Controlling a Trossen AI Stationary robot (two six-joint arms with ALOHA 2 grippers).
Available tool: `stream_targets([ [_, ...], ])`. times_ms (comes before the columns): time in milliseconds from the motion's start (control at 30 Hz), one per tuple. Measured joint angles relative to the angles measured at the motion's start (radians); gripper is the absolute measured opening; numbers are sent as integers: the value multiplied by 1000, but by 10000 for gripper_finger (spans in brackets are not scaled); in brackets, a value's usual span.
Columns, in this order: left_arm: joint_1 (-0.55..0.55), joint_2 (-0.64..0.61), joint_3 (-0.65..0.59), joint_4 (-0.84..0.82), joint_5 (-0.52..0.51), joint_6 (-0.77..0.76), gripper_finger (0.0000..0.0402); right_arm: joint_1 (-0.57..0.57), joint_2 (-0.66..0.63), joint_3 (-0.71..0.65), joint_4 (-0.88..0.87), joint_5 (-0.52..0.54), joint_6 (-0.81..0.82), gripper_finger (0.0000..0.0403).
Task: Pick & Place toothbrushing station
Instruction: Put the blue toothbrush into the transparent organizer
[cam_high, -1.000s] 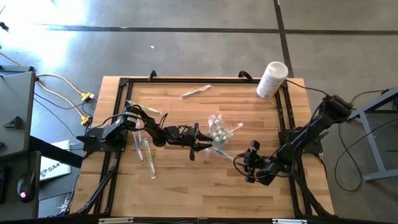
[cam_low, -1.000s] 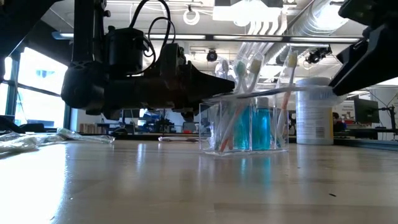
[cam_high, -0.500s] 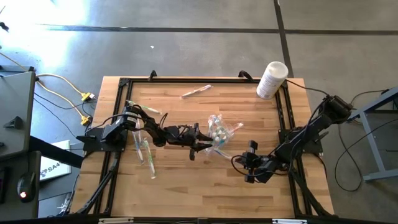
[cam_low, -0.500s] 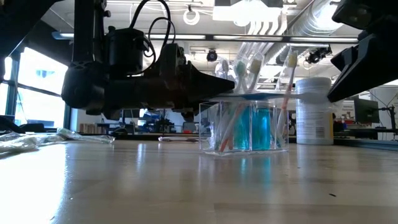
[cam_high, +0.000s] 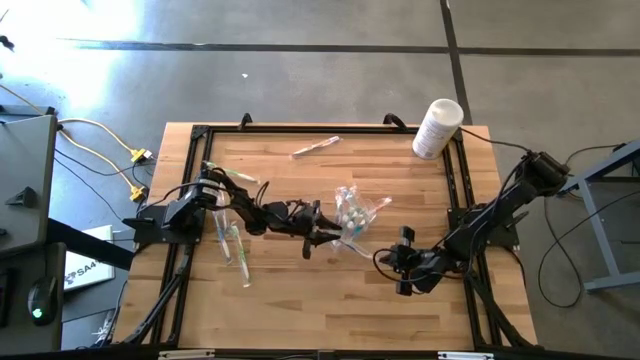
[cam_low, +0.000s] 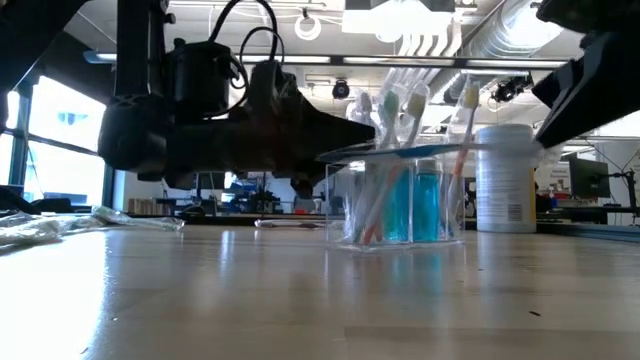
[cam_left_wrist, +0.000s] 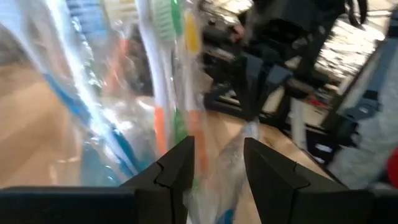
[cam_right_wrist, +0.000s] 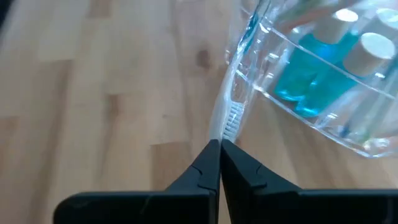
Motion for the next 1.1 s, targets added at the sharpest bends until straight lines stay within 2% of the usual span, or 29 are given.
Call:
stream_targets([
  [200, -30, -13, 0, 0, 19, 94, 136, -40, -35, 66, -35, -116, 3, 3],
  [333, -42, -16, 1, -1, 14, 137, 136, -58, -50, 137, -145, -121, 14, 3],
  [500, -40, -17, 1, 5, 17, 103, 136, -65, -51, 240, -321, -121, 55, 3],
  [700, -39, -23, 2, 8, 17, 86, 136, -65, -51, 335, -411, -121, 57, 3],
  [900, -39, -97, -31, 9, 17, 103, 136, -89, -51, 408, -465, -123, 19, 3],
  [1100, -39, -237, -102, -49, 2, 144, 136, -132, -51, 457, -472, -124, -47, 3],
])
